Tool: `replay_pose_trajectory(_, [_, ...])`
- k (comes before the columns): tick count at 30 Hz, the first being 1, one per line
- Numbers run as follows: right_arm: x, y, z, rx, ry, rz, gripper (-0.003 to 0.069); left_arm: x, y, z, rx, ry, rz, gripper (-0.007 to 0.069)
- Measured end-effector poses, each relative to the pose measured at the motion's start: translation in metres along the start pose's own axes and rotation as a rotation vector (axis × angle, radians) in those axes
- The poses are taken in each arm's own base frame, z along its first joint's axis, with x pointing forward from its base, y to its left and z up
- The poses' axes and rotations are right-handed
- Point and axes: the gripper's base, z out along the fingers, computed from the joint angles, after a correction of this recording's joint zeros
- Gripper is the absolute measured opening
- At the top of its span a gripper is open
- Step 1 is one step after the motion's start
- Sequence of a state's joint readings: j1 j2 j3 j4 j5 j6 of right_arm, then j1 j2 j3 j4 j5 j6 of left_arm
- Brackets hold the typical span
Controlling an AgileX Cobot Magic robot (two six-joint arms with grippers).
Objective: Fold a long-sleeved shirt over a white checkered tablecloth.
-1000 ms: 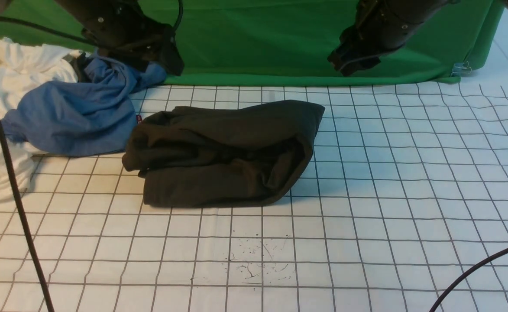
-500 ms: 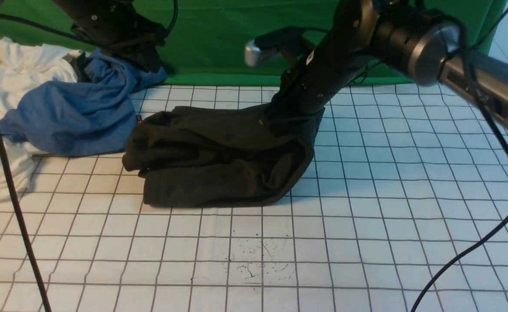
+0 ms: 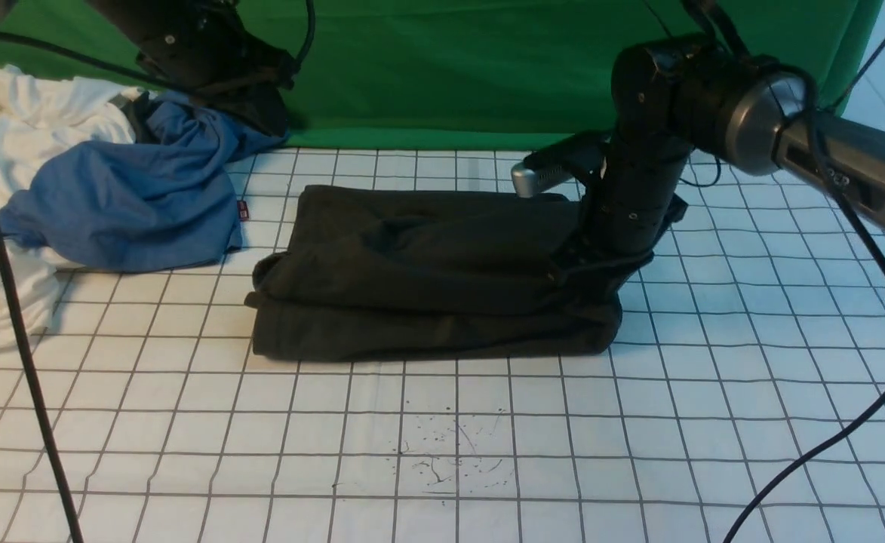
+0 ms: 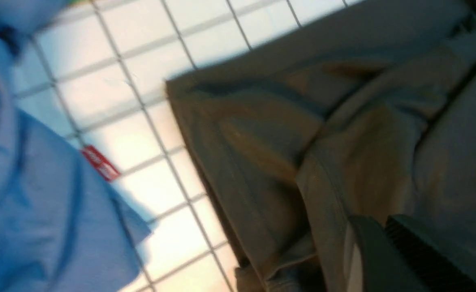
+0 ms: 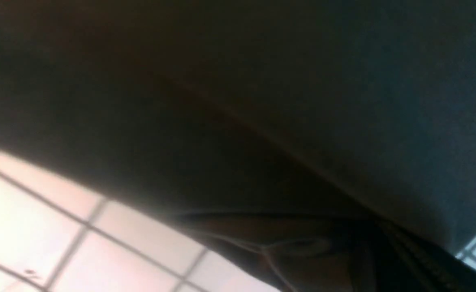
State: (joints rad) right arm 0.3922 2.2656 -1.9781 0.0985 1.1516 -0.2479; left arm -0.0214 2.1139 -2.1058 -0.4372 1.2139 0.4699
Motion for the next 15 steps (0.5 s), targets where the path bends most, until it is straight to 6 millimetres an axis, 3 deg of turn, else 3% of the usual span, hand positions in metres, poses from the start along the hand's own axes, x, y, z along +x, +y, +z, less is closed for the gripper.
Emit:
replay_pose_trajectory(6, [-0.004, 0.001, -0.014, 0.021, -0.070, -0.008, 0.0011, 0.025, -0.002, 0.032, 0.066, 0.110, 0.018, 0.0012])
replay_pose_trajectory(11, [-0.007, 0.001, -0.070, 0.077, -0.263, -0.029, 0.0011, 0.035, -0.022, 0.062, 0.069, 0.140, 0.091, 0.0012])
replay_pose_trajectory(15, [-0.008, -0.001, -0.097, 0.113, -0.372, -0.044, 0.0011, 0.032, -0.025, 0.079, 0.014, 0.108, 0.087, 0.0017])
